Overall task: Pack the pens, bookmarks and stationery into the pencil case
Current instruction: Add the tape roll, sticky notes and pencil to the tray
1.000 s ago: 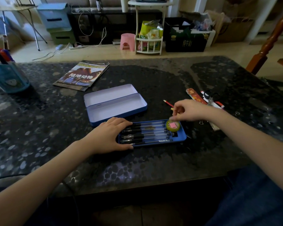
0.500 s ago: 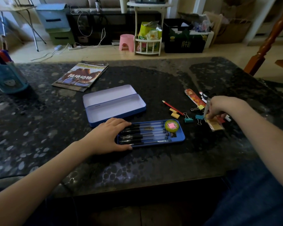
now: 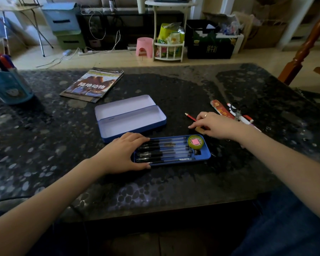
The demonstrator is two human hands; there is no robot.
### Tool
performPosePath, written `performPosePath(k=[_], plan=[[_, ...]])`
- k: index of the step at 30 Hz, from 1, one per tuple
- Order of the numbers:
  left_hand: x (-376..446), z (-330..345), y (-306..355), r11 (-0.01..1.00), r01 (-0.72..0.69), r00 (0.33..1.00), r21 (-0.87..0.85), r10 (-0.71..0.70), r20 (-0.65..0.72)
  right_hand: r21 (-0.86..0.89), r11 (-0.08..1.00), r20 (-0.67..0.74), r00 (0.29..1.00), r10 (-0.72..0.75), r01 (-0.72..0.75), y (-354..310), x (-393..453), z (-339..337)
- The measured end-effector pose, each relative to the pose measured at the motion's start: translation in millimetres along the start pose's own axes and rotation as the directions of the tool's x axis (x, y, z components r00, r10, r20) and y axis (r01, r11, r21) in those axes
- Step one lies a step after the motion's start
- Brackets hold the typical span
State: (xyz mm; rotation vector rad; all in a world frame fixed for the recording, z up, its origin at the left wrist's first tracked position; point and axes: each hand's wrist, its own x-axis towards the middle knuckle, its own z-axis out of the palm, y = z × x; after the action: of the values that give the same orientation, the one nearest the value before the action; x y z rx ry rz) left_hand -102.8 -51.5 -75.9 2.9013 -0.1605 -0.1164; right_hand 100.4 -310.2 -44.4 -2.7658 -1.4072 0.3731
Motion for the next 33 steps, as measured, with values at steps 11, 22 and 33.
performPosePath(k=[11,22,33], plan=[[0,-1,1,1.0,0.007,1.0,0.0,-0.007,0.008,0.116,0.992,-0.044,0.997,0.057,-0.052,-3,-14,-24],[-1,2,-1,1.0,0.003,1.0,0.004,-0.003,-0.006,0.035,0.999,0.24,0.97,-0.039,0.032,-39,-27,-12],[1,3,-3,1.0,0.004,1.0,0.002,-0.004,-0.01,-0.059,0.997,0.218,0.974,0.067,-0.055,-41,-23,-10]])
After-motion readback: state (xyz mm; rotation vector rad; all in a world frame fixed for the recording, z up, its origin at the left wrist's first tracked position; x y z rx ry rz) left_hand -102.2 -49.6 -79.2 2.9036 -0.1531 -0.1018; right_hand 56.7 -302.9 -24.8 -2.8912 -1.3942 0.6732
